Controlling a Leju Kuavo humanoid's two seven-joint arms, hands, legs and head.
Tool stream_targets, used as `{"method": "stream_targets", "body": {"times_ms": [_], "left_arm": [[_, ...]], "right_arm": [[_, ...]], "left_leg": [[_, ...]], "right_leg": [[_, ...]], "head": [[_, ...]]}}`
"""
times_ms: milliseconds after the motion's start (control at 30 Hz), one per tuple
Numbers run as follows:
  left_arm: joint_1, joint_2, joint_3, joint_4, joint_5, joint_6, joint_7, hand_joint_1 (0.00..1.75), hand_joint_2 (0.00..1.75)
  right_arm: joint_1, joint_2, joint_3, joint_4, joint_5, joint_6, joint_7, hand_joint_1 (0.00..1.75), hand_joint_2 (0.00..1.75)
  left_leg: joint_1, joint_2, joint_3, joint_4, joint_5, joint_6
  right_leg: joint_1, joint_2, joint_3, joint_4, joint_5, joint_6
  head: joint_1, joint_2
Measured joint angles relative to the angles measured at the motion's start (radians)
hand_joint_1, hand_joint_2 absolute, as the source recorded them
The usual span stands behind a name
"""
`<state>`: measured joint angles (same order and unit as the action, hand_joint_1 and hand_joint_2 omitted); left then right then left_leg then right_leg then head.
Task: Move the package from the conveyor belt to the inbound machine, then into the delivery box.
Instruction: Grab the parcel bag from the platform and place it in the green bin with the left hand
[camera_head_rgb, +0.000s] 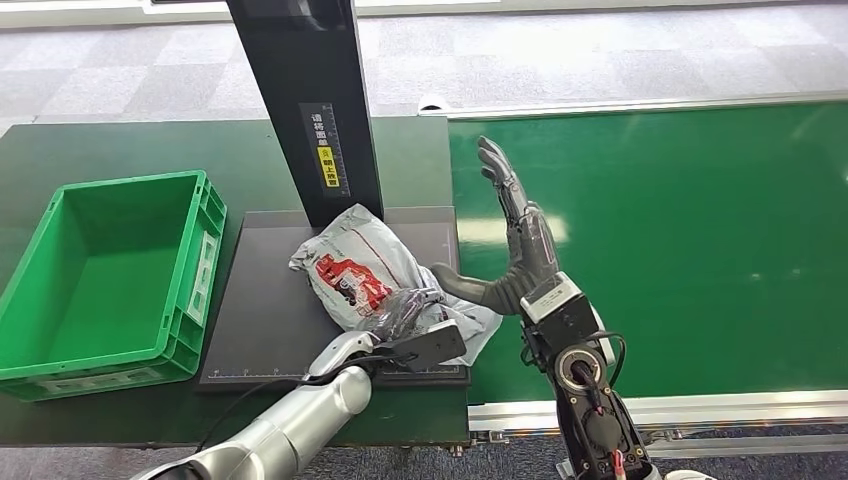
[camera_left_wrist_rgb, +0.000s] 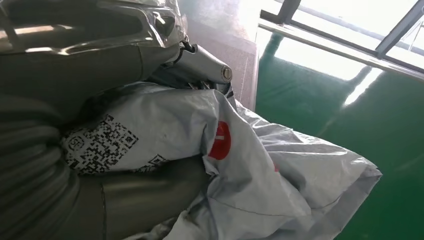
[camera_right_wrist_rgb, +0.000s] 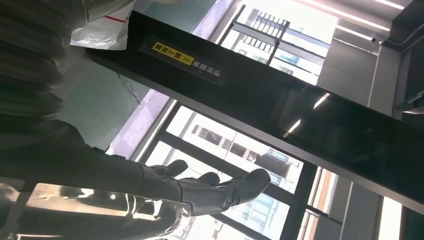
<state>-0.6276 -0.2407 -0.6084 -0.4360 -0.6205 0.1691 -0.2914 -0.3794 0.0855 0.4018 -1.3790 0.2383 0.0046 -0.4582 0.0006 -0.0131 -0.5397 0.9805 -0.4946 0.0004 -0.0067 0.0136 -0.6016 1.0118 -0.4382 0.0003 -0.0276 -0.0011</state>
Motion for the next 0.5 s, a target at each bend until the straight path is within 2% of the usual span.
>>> {"method": "stream_targets", "body": {"times_ms": [167, 233, 300, 400, 500], "left_arm": [[-0.006, 0.0, -0.002, 0.008, 0.0, 0.008, -0.012, 1.75, 1.75], [-0.003, 0.0, 0.001, 0.008, 0.015, 0.031, -0.043, 1.75, 1.75], [0.01, 0.001, 0.015, -0.003, 0.058, 0.054, -0.11, 1.75, 1.75], [0.054, 0.006, 0.064, -0.094, 0.188, 0.032, -0.226, 1.75, 1.75], [0.108, 0.016, 0.127, -0.265, 0.338, -0.029, -0.247, 1.75, 1.75]], "right_arm": [[-0.018, 0.002, 0.0, 0.0, -0.002, 0.001, -0.002, 0.0, 1.75], [-0.022, 0.002, 0.0, 0.0, -0.003, 0.001, -0.002, 0.0, 1.75], [-0.023, 0.002, 0.0, -0.001, -0.004, -0.001, -0.003, 0.0, 1.75], [-0.02, 0.0, 0.0, -0.01, -0.005, -0.013, -0.004, 0.0, 1.75], [-0.011, -0.004, -0.001, -0.02, -0.005, -0.029, -0.005, 0.0, 1.75]], "left_leg": [[0.0, 0.0, 0.001, 0.0, 0.0, 0.0], [0.0, 0.0, 0.001, 0.0, 0.0, 0.0], [0.0, 0.0, 0.001, 0.0, 0.0, 0.0], [0.0, 0.0, 0.0, 0.0, 0.0, 0.0], [0.0, 0.0, -0.001, 0.0, 0.0, 0.0]], "right_leg": [[0.0, 0.0, 0.001, 0.0, 0.0, 0.0], [0.0, 0.0, 0.001, 0.0, 0.0, 0.0], [0.0, 0.0, 0.0, 0.0, 0.0, 0.0], [0.0, 0.0, -0.001, 0.0, 0.0, 0.0], [0.0, 0.001, -0.002, 0.0, 0.0, 0.0]], "head": [[0.0, 0.0], [0.0, 0.0], [0.0, 0.0], [0.0, 0.0], [0.0, 0.0]]}}
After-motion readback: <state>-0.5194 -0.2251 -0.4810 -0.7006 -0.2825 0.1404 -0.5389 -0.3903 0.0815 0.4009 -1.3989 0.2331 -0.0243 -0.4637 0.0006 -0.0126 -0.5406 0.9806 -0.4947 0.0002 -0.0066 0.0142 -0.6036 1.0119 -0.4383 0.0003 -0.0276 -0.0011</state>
